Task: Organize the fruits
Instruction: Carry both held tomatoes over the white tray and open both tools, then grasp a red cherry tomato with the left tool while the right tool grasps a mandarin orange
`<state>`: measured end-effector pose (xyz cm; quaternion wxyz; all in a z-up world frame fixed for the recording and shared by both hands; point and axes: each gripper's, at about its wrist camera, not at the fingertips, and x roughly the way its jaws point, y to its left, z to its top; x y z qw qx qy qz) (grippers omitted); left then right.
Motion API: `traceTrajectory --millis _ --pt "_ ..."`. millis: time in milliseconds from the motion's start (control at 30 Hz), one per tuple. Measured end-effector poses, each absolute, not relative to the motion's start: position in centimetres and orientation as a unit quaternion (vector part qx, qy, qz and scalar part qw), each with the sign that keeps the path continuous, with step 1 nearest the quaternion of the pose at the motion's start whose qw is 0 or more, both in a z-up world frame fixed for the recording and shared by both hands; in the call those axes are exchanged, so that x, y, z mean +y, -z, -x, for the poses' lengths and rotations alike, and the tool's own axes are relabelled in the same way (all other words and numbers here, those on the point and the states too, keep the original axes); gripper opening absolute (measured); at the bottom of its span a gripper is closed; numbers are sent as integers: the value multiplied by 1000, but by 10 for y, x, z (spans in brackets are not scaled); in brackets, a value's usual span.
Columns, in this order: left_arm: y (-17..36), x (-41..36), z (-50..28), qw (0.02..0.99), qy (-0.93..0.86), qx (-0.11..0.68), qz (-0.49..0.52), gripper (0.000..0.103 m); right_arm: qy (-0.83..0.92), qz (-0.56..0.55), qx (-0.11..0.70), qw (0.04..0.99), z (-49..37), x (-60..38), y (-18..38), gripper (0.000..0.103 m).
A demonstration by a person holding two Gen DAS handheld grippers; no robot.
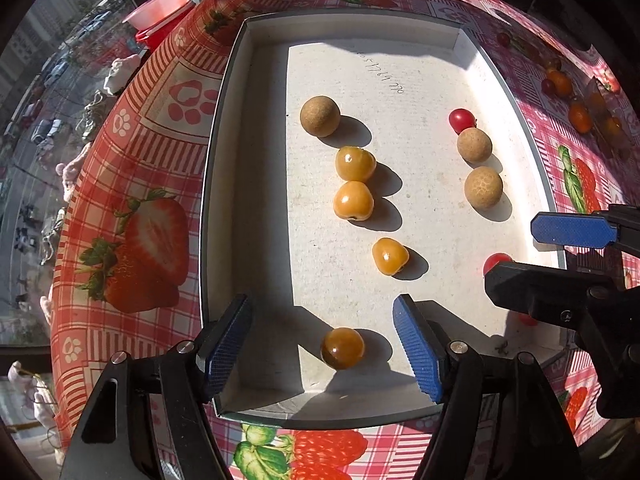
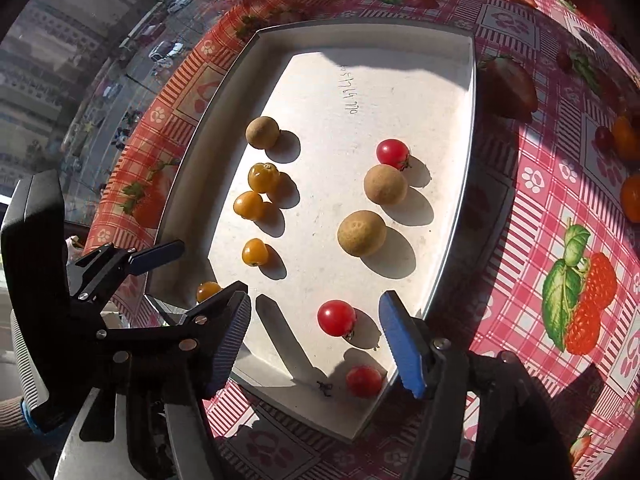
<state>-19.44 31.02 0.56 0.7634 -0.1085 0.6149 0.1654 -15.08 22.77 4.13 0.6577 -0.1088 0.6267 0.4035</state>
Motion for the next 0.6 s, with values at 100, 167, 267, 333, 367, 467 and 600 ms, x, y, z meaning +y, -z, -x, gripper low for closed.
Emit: traceTrajectory --millis 100,167,267,333,367,467,600 --pt "-17 300 179 770 -156 610 97 74 -391 84 617 678 139 209 -54 74" --pt "-29 290 164 780 -143 603 89 74 -368 73 614 694 127 189 -59 74" --pt "-46 269 139 796 -119 589 71 74 -324 49 611 721 104 152 -63 74" --pt "-53 256 122 806 -100 580 62 74 -290 42 608 738 90 127 -62 74" --pt "-56 252 115 811 -90 575 60 74 -274 39 608 744 83 116 -61 74" --pt "-63 240 94 823 -67 561 55 74 -228 18 611 758 60 81 -54 74" --pt "-61 220 55 827 -50 558 47 74 -191 -1 606 772 38 53 -48 74"
